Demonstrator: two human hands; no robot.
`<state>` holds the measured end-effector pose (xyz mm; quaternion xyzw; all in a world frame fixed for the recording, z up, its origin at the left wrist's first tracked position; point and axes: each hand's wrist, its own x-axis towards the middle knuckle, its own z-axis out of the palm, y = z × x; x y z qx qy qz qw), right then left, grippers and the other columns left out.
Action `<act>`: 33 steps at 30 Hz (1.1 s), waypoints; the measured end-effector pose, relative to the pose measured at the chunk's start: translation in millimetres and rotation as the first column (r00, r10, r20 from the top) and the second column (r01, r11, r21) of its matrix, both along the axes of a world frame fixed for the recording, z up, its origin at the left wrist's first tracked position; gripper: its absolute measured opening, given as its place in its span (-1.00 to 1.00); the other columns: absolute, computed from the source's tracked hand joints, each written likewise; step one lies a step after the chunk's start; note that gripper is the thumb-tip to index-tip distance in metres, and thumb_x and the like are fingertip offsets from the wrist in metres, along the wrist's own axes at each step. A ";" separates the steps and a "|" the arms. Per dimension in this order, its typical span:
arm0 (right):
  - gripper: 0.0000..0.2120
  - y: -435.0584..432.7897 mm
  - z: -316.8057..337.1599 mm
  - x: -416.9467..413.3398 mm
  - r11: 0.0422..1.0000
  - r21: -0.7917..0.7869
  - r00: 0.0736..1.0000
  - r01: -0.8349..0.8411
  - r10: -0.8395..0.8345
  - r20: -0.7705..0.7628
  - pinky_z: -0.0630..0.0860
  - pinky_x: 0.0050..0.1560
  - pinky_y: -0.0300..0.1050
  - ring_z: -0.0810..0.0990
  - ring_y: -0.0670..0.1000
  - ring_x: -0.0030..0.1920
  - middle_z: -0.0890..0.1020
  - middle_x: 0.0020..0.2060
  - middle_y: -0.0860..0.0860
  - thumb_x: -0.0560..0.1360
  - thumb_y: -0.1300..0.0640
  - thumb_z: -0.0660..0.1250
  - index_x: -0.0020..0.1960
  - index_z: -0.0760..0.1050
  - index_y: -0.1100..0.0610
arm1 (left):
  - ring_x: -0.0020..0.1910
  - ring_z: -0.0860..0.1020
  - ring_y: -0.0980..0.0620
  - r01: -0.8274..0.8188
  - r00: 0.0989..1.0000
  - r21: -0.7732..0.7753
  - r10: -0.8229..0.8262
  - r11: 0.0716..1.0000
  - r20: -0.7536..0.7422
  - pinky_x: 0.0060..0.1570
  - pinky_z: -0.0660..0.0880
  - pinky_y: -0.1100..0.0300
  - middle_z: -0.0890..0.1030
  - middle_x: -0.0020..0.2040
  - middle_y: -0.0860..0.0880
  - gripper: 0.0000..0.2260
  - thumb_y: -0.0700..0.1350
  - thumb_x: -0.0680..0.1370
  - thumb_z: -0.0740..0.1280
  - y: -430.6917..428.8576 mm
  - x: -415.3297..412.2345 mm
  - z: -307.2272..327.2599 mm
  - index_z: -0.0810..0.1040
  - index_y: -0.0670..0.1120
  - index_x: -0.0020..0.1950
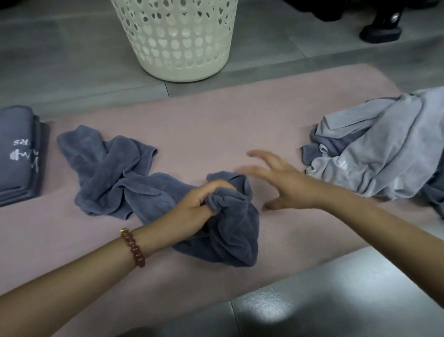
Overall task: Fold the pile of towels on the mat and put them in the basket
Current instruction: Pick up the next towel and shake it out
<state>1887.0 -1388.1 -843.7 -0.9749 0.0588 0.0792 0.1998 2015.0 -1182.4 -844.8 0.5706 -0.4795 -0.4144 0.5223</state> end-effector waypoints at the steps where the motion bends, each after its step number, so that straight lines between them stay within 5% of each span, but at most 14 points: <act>1: -0.25 6.8 -9.8 1.4 0.993 -0.069 0.995 -0.097 0.096 -0.019 0.11 0.43 0.03 -0.01 0.09 0.50 0.03 0.50 0.05 0.33 0.10 0.49 0.44 0.26 -0.06 | -0.10 0.55 0.25 -0.029 0.997 0.016 0.030 0.999 -0.075 -0.08 0.42 0.41 0.62 -0.12 0.18 -0.79 -0.28 0.50 0.15 0.5 0.2 7.8 0.54 -0.09 -0.01; 4: -0.32 24.0 -31.9 4.0 0.983 -0.093 0.987 -0.156 0.159 0.020 0.05 0.48 0.03 -0.04 0.09 0.52 0.03 0.52 0.01 0.36 0.08 0.45 0.43 0.29 0.02 | -0.20 0.53 0.02 -0.070 0.920 0.085 0.097 0.994 -0.379 -0.22 0.47 0.28 0.55 -0.24 -0.11 -0.81 -0.29 0.29 0.17 8.2 5.9 32.3 0.52 -0.18 -0.17; 6: -0.29 32.9 -31.9 9.9 0.962 0.274 0.997 0.014 -0.033 0.067 0.14 0.45 -0.06 0.04 0.03 0.51 0.10 0.49 -0.01 0.30 0.13 0.45 0.38 0.23 0.05 | -0.19 0.48 -0.08 -0.086 0.845 0.090 0.120 0.992 -0.521 -0.22 0.49 0.23 0.48 -0.21 -0.17 -0.76 -0.21 0.15 0.28 17.7 13.0 46.1 0.49 -0.21 -0.20; 9: -0.31 43.0 -15.2 22.8 0.635 0.758 0.988 0.148 -0.122 -0.091 0.16 0.40 -0.28 0.09 -0.09 0.48 0.16 0.41 -0.10 0.34 0.29 0.25 0.36 0.08 -0.08 | -0.19 0.47 -0.03 -0.052 0.820 0.003 0.045 0.999 -0.570 -0.14 0.48 0.24 0.50 -0.24 -0.12 -0.69 -0.01 0.14 0.47 33.0 23.1 62.2 0.54 -0.15 -0.25; 10: -0.28 45.8 -10.8 27.7 0.611 0.782 0.992 0.128 -0.067 -0.110 0.12 0.39 -0.38 0.08 -0.16 0.46 0.15 0.40 -0.16 0.35 0.37 0.20 0.38 0.06 -0.10 | -0.20 0.47 -0.01 -0.055 0.825 -0.008 0.041 0.998 -0.564 -0.13 0.48 0.25 0.50 -0.26 -0.09 -0.68 0.04 0.17 0.50 38.9 26.1 66.6 0.55 -0.14 -0.25; 12: -0.20 53.0 -8.8 38.2 0.729 0.684 0.994 -0.031 0.095 -0.056 0.01 0.36 -0.49 0.01 -0.28 0.41 0.05 0.40 -0.23 0.34 0.43 0.21 0.39 0.04 -0.15 | -0.21 0.50 0.03 -0.103 0.834 -0.002 0.085 0.995 -0.544 -0.13 0.48 0.30 0.51 -0.27 -0.06 -0.67 0.06 0.18 0.52 52.0 31.4 74.8 0.55 -0.13 -0.24; 14: -0.26 65.6 -12.1 51.0 0.773 0.618 0.975 -0.145 0.216 -0.042 -0.05 0.41 -0.39 -0.05 -0.27 0.41 -0.02 0.43 -0.16 0.32 0.35 0.24 0.34 0.10 -0.21 | -0.21 0.51 0.04 -0.172 0.832 -0.012 0.139 0.985 -0.537 -0.12 0.48 0.32 0.51 -0.27 -0.07 -0.66 0.03 0.18 0.53 66.9 34.6 80.9 0.54 -0.13 -0.23; 16: -0.30 89.2 -8.7 65.7 0.648 0.756 0.973 -0.087 0.217 -0.074 0.06 0.46 -0.21 0.01 -0.15 0.46 0.06 0.46 -0.09 0.29 0.32 0.18 0.32 0.20 -0.20 | -0.24 0.50 0.04 -0.243 0.812 -0.012 0.196 0.970 -0.550 -0.13 0.48 0.32 0.51 -0.29 -0.07 -0.67 0.02 0.16 0.51 84.3 37.3 84.9 0.53 -0.14 -0.24; 19: -0.30 114.8 1.8 95.7 0.265 0.951 0.986 0.159 0.010 -0.167 0.27 0.30 -0.31 0.21 -0.05 0.42 0.29 0.36 0.00 0.18 0.28 0.08 0.32 0.26 -0.03 | -0.32 0.39 -0.01 -0.232 0.715 -0.069 0.122 0.970 -0.688 -0.22 0.46 0.25 0.38 -0.32 -0.09 -0.72 -0.09 0.28 0.42 113.2 44.6 87.9 0.37 -0.17 -0.19; 22: -0.32 127.9 -10.2 119.3 0.261 0.937 0.955 0.234 0.118 -0.272 0.26 0.41 -0.14 0.28 -0.02 0.42 0.28 0.42 0.06 0.32 0.19 0.25 0.43 0.20 -0.01 | -0.29 0.30 -0.09 -0.247 0.539 -0.105 0.047 0.963 -0.841 -0.16 0.41 0.07 0.30 -0.28 -0.13 -0.84 -0.24 0.41 0.27 143.8 49.2 88.7 0.29 -0.17 -0.10; 26: -0.46 162.1 -27.6 135.3 0.195 0.905 0.818 0.378 0.387 -0.425 0.48 0.21 -0.18 0.52 -0.03 0.23 0.44 0.36 0.09 0.52 0.01 0.29 0.44 0.29 0.14 | -0.18 0.43 -0.15 -0.457 0.535 -0.038 0.240 0.889 -0.810 -0.12 0.33 0.05 0.44 -0.18 -0.18 -0.90 -0.22 0.46 0.17 186.1 57.9 87.6 0.36 -0.23 -0.05; 30: -0.56 190.8 -29.7 145.3 0.078 0.923 0.849 0.377 0.368 -0.378 0.54 0.05 -0.22 0.61 -0.05 0.06 0.61 0.14 0.05 0.45 0.17 0.35 0.32 0.43 0.15 | -0.11 0.54 -0.12 -0.719 0.535 0.017 0.569 0.695 -0.625 0.02 0.47 0.11 0.55 -0.15 -0.18 -0.77 -0.11 0.39 0.31 209.7 54.4 82.7 0.47 -0.25 -0.08; 32: -0.50 192.1 -23.9 151.3 0.021 0.930 0.875 0.367 0.331 -0.353 0.56 0.06 -0.17 0.63 0.00 0.01 0.66 -0.01 0.05 0.31 0.16 0.49 0.22 0.49 0.20 | -0.23 0.60 0.05 -0.832 0.404 0.059 0.677 0.551 -0.614 -0.12 0.54 0.27 0.59 -0.26 -0.03 -0.76 -0.02 0.26 0.40 218.7 51.4 76.5 0.55 -0.15 -0.20; 33: -0.43 189.8 -19.9 153.9 -0.028 0.934 0.895 0.357 0.297 -0.333 0.56 0.09 -0.13 0.63 0.04 0.02 0.65 0.00 0.07 0.23 0.15 0.56 0.20 0.50 0.20 | -0.26 0.61 0.09 -0.865 0.377 0.052 0.715 0.499 -0.589 -0.19 0.55 0.31 0.61 -0.28 0.00 -0.83 -0.01 0.35 0.36 218.6 50.1 73.4 0.58 -0.11 -0.22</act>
